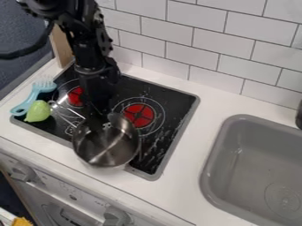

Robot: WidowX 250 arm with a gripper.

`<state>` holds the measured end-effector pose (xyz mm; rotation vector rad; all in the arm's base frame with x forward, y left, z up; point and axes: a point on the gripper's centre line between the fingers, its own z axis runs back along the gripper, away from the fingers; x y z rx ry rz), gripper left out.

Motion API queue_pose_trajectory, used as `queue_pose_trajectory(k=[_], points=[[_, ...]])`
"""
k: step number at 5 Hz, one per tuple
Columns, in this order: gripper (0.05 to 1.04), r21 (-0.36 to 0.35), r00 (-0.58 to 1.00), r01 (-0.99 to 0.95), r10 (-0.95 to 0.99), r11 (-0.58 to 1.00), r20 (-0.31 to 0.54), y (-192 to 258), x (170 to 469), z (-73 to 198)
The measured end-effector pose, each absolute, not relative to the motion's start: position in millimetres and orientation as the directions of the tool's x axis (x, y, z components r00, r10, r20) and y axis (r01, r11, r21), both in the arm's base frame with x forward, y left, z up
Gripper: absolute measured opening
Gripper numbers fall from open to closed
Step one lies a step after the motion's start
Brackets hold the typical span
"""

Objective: Move the silver pot to the bottom right of the stove

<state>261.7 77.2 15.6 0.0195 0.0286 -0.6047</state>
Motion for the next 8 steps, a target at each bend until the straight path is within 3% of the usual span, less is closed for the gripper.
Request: queue_pose_trajectory(k=[3, 4, 6, 7, 8], points=[[0.113, -0.013, 0.813, 0.581, -0.581, 0.814, -0.029, 62.8, 276.6, 9.9], [0.299, -0.028, 0.839, 0.543, -0.544, 0.839, -0.029, 61.2, 275.8, 6.8], [0.901, -0.049, 0.823, 0.565, -0.567, 0.824, -0.039, 60.4, 274.5, 10.4], [1.011, -0.018, 0.818, 0.575, -0.575, 0.818, 0.011, 59.8, 281.3, 39.4], [1.006, 0.01, 0.81, 0.584, -0.584, 0.811, 0.057, 62.8, 279.9, 66.4]])
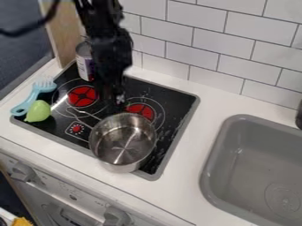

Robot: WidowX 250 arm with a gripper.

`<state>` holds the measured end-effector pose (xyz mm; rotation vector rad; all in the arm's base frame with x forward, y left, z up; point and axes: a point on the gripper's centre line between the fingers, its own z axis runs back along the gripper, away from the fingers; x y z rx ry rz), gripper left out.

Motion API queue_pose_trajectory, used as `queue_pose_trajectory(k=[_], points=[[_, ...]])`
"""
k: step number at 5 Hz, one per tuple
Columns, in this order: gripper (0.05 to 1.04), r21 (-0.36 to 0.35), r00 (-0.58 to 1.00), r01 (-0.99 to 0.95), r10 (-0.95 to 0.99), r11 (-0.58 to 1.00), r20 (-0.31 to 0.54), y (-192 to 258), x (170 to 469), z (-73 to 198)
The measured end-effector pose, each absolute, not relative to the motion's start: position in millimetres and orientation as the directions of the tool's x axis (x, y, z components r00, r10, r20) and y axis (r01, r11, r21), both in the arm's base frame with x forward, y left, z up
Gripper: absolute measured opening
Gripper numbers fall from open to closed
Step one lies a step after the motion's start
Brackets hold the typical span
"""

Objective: Move the silver pot to the bottom right of the stove

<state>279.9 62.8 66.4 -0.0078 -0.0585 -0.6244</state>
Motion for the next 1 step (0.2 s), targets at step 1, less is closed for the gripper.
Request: queue_pose_trajectory(k=[1], points=[[1.001, 0.055, 0.774, 0.625, -0.628, 0.778, 0.088, 67.2, 279.0, 86.0]])
